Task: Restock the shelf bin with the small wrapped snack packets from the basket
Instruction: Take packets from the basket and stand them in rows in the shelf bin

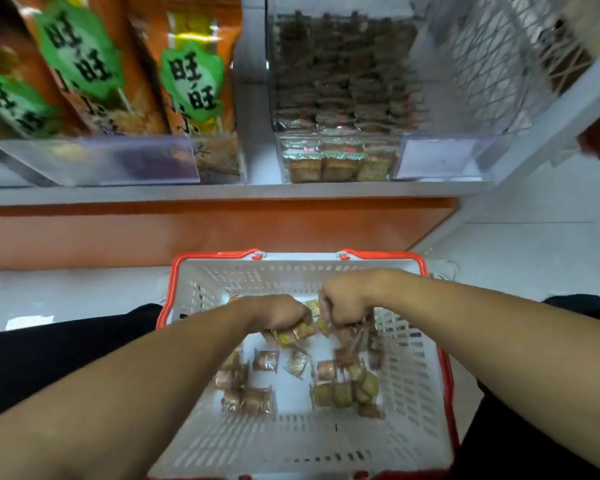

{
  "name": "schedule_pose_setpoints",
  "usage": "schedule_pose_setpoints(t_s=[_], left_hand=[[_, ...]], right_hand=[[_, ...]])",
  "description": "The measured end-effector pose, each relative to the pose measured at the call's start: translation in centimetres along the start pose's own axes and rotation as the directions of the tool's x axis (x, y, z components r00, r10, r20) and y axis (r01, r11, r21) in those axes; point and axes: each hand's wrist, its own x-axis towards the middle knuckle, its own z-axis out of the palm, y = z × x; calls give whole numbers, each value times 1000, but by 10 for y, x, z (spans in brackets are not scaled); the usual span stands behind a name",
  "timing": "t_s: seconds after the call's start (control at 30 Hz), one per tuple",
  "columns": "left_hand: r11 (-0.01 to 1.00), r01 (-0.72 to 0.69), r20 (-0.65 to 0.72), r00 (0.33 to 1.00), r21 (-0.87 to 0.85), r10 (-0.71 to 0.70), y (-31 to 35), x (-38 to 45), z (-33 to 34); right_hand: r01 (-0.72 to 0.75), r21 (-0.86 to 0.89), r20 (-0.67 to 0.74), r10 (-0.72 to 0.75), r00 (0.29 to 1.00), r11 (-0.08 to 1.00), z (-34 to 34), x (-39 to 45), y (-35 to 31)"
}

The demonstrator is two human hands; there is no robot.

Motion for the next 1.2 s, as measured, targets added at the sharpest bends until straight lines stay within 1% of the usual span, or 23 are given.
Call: schedule_pose_setpoints(t_s=[0.1, 0.2, 0.27, 0.33, 0.37, 0.43, 0.5, 0.57, 0.63, 0.7, 0.77, 0.8, 0.83, 0.87, 0.9, 0.93, 0.97, 1.0, 1.03, 1.07, 1.1, 1.17, 1.2], left_hand=[[996, -72, -45, 997, -52, 69, 33, -53, -30], [984, -165, -39, 986, -62, 163, 63, -111, -54], [967, -243, -73, 969, -80, 237, 80, -146, -68], [922, -357, -168, 928, -148, 332, 96, -175, -80], [881, -424, -228, 897, -208, 378, 103, -187, -85], [751, -559, -347, 823, -351, 451, 113, -205, -95], [624, -636, -385, 772, -454, 506, 113, -219, -101], [547, -669, -396, 741, -504, 542, 108, -227, -105], [523, -685, -460, 728, -507, 509, 106, -230, -105], [506, -674, -532, 737, -538, 417, 109, -228, -105], [476, -662, -565, 747, -579, 351, 113, -225, -105], [467, -652, -565, 755, -597, 332, 114, -223, -103], [457, -637, -551, 769, -620, 323, 114, -221, -101], [443, -614, -519, 789, -653, 327, 115, -219, -100], [432, -581, -472, 813, -690, 340, 115, -218, -99], [425, -544, -418, 835, -724, 356, 115, -217, -98], [412, -512, -367, 848, -754, 382, 115, -217, -98], [393, -488, -323, 850, -779, 416, 117, -218, -97], [375, -475, -293, 845, -796, 448, 118, -219, -97], [362, -470, -279, 838, -805, 469, 119, -219, -98], [358, -469, -274, 835, -807, 477, 119, -220, -98], [366, -475, -279, 835, -800, 475, 120, -219, -97], [363, -482, -289, 833, -797, 472, 119, -218, -96]], right_hand=[[23, -53, -108, -29, 994, 998, -47, -56, -21], [64, 6, -195, -61, 979, 998, -81, -119, -26], [147, 106, -272, -114, 956, 983, -102, -161, -23], [314, 237, -399, -203, 894, 919, -120, -195, -15], [412, 306, -476, -237, 847, 858, -128, -209, -11], [578, 429, -614, -245, 751, 694, -138, -226, -5], [687, 513, -690, -229, 686, 514, -140, -229, -5], [754, 570, -745, -181, 641, 326, -138, -219, -7], [782, 598, -786, -64, 615, 176, -136, -209, -10], [802, 589, -808, 35, 589, 96, -136, -202, -11], [837, 547, -836, 72, 544, 27, -137, -198, -12], [860, 511, -857, 83, 509, 4, -137, -195, -13], [887, 463, -883, 99, 459, 11, -137, -191, -13], [915, 396, -915, 118, 387, 70, -136, -187, -14], [931, 302, -951, 126, 281, 207, -134, -184, -15], [899, 169, -985, 97, 142, 404, -131, -182, -15], [799, -4, -1000, 2, -6, 602, -128, -180, -16], [658, -193, -981, -150, -122, 728, -125, -178, -17], [527, -359, -933, -301, -195, 770, -122, -176, -19], [440, -473, -881, -415, -229, 763, -119, -175, -22], [403, -535, -845, -483, -232, 743, -117, -173, -26], [421, -553, -829, -526, -192, 719, -114, -172, -33], [462, -530, -837, -525, -153, 711, -112, -174, -34]])
